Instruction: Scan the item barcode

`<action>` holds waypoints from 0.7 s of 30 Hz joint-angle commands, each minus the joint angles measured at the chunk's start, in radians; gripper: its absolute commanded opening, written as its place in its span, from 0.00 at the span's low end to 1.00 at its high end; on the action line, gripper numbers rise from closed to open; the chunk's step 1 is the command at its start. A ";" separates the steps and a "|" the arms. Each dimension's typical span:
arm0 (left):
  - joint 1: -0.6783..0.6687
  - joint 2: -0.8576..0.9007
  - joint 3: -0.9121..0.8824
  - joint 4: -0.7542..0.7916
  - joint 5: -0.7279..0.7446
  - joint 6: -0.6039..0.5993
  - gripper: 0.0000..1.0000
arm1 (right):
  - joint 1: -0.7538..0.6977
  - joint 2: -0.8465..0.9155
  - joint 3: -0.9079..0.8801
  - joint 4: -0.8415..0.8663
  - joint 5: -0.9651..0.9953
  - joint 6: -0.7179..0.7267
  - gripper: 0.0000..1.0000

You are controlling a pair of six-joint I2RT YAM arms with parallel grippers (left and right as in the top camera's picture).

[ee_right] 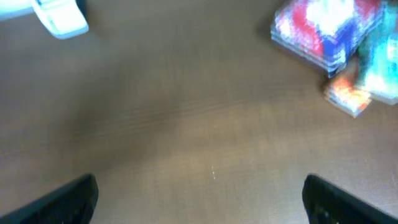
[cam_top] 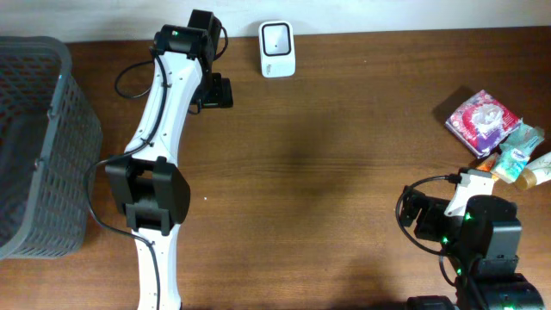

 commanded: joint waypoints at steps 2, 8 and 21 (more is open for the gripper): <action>0.001 -0.033 0.013 -0.001 0.000 0.011 0.99 | 0.008 -0.092 -0.159 0.202 -0.007 -0.031 0.99; 0.001 -0.033 0.013 -0.001 0.000 0.011 0.99 | 0.008 -0.384 -0.469 0.469 -0.032 -0.035 0.98; 0.001 -0.033 0.013 -0.001 0.000 0.011 0.99 | 0.008 -0.581 -0.782 0.879 -0.031 -0.100 0.99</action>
